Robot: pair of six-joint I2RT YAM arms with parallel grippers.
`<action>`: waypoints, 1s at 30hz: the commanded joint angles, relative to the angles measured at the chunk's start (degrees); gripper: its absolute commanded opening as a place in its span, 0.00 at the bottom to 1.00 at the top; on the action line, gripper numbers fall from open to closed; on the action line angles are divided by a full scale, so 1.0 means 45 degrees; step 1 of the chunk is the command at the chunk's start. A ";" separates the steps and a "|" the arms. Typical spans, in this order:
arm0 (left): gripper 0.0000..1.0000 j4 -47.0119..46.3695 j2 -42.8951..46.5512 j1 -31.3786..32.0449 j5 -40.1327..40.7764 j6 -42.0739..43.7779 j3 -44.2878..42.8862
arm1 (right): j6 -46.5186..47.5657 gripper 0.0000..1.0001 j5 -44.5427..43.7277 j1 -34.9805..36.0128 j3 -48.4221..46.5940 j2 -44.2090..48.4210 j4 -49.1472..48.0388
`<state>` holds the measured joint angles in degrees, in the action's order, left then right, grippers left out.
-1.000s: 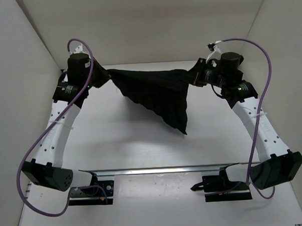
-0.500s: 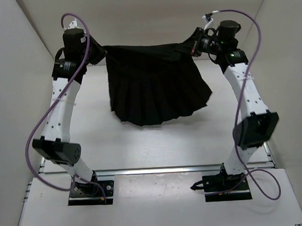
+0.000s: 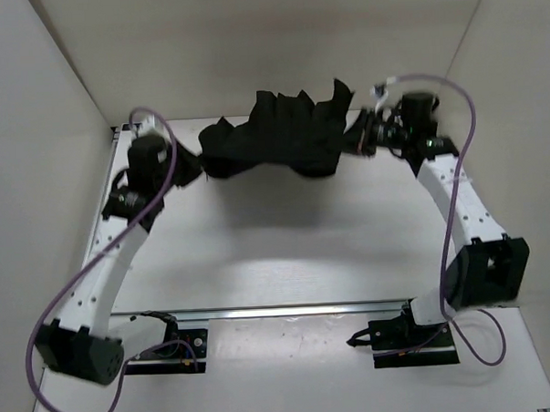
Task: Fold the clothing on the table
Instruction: Flatten the skirt out, then fold the skirt
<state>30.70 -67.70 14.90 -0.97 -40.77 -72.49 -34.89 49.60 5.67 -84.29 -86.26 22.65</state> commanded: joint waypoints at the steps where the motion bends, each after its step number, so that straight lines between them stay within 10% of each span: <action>1: 0.44 -0.0513 0.1777 0.0225 0.1056 -0.0489 0.4186 | -0.0079 0.21 -0.0555 -0.0908 0.5786 0.1800 -0.2042; 7: 0.64 0.0013 0.2778 -0.0479 -0.0821 -0.0256 0.8257 | 0.1680 0.73 -0.3482 -0.1007 0.7793 0.2742 0.0236; 30: 0.64 -0.2037 -0.1066 0.1220 0.1427 -0.0762 0.8297 | 0.0801 0.56 -0.6101 0.3386 1.0177 0.0402 -0.1752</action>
<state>23.55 -70.70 19.05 3.84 -42.26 -33.80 -30.61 23.90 19.22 -38.15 -82.21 18.74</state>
